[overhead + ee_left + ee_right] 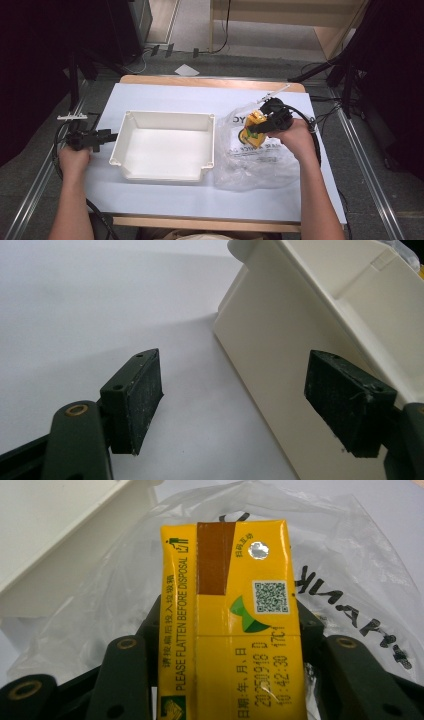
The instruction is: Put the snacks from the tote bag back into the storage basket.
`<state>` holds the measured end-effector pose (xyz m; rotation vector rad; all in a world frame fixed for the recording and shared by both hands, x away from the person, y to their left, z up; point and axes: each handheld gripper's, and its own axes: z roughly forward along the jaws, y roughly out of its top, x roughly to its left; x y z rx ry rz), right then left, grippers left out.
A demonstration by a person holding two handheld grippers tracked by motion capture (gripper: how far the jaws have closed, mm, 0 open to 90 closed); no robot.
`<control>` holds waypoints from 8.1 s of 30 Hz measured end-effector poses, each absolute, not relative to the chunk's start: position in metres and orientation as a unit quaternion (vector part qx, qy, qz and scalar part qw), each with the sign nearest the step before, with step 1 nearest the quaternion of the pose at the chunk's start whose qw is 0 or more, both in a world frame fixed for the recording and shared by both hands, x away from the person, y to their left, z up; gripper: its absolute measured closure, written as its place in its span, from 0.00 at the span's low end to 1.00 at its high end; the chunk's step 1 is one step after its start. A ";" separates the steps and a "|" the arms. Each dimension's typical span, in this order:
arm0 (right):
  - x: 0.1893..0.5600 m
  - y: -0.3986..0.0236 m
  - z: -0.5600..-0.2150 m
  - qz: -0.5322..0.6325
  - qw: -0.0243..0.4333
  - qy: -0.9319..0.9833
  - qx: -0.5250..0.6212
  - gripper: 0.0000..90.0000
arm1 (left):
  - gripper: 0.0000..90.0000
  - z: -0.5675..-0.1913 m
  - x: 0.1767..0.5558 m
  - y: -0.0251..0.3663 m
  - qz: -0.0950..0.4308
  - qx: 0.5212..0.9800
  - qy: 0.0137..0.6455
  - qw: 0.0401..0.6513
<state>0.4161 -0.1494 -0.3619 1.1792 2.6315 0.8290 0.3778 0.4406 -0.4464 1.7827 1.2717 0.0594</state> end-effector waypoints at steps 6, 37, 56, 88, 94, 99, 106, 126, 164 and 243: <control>0.409 -0.139 -0.351 0.284 0.073 0.878 0.379 0.58 | 0.27 -0.447 0.376 0.441 0.024 0.724 0.518 0.455; 0.394 -0.102 -0.313 0.316 0.082 0.895 0.303 0.58 | 0.27 -0.440 0.365 0.444 0.039 0.724 0.512 0.460; 0.394 -0.078 -0.305 0.335 0.086 0.902 0.256 0.58 | 0.27 -0.439 0.357 0.447 0.043 0.728 0.512 0.454; 0.396 -0.032 -0.309 0.339 0.075 0.913 0.216 0.58 | 0.27 -0.437 0.348 0.453 0.051 0.722 0.515 0.460; 0.392 -0.025 -0.308 0.340 0.084 0.914 0.203 0.58 | 0.27 -0.438 0.347 0.454 0.052 0.721 0.515 0.460; 0.392 -0.017 -0.308 0.343 0.078 0.915 0.199 0.58 | 0.27 -0.437 0.345 0.455 0.055 0.720 0.518 0.459; 0.391 -0.008 -0.310 0.341 0.078 0.918 0.188 0.58 | 0.27 -0.437 0.343 0.457 0.054 0.718 0.519 0.460; 0.409 0.016 -0.349 0.328 0.066 0.920 0.205 0.58 | 0.27 -0.439 0.341 0.460 0.052 0.714 0.523 0.463; 0.438 0.023 -0.394 0.302 0.067 0.919 0.246 0.57 | 0.27 -0.440 0.340 0.461 0.054 0.714 0.523 0.461; 0.393 0.005 -0.370 0.335 0.023 0.917 0.213 0.99 | 0.27 -0.439 0.366 0.452 0.043 0.709 0.515 0.480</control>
